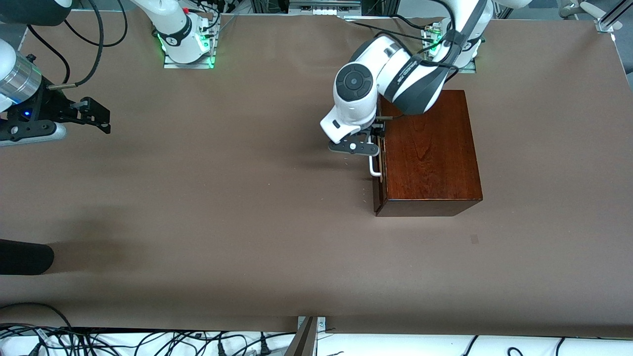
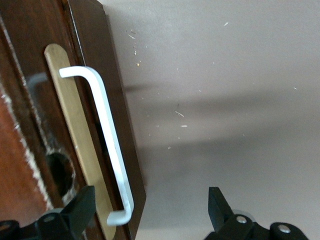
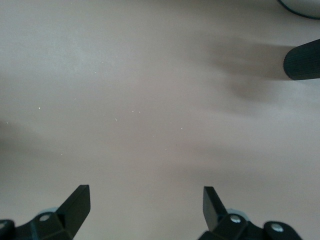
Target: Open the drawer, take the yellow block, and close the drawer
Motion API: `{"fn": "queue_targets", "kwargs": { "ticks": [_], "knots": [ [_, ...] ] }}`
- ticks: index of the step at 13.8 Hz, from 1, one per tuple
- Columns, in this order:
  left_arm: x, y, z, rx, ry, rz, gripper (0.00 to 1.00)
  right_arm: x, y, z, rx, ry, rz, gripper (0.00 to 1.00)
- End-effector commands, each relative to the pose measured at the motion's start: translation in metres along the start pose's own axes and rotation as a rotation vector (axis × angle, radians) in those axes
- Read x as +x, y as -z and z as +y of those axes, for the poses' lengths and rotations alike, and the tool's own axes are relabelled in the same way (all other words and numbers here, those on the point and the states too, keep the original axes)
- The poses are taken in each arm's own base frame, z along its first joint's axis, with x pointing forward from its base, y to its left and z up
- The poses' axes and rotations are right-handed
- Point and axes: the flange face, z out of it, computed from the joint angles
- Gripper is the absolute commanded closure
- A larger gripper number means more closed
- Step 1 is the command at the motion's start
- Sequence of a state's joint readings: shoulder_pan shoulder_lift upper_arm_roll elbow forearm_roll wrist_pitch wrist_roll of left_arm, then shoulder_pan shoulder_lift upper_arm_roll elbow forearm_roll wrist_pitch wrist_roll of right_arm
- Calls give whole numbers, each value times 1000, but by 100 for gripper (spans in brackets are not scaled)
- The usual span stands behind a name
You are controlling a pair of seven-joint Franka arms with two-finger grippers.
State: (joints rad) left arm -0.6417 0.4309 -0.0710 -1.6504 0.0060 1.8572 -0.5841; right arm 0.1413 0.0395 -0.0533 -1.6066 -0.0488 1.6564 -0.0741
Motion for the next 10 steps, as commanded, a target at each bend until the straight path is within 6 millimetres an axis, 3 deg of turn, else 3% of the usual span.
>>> {"fn": "queue_targets", "kwargs": {
  "ticks": [1,10],
  "knots": [
    [3,-11,1,33,17,38,0,0,4,1,3,-11,-7,0],
    [14,-43,6,66,18,60,0,0,4,1,3,-11,-7,0]
  ]
}}
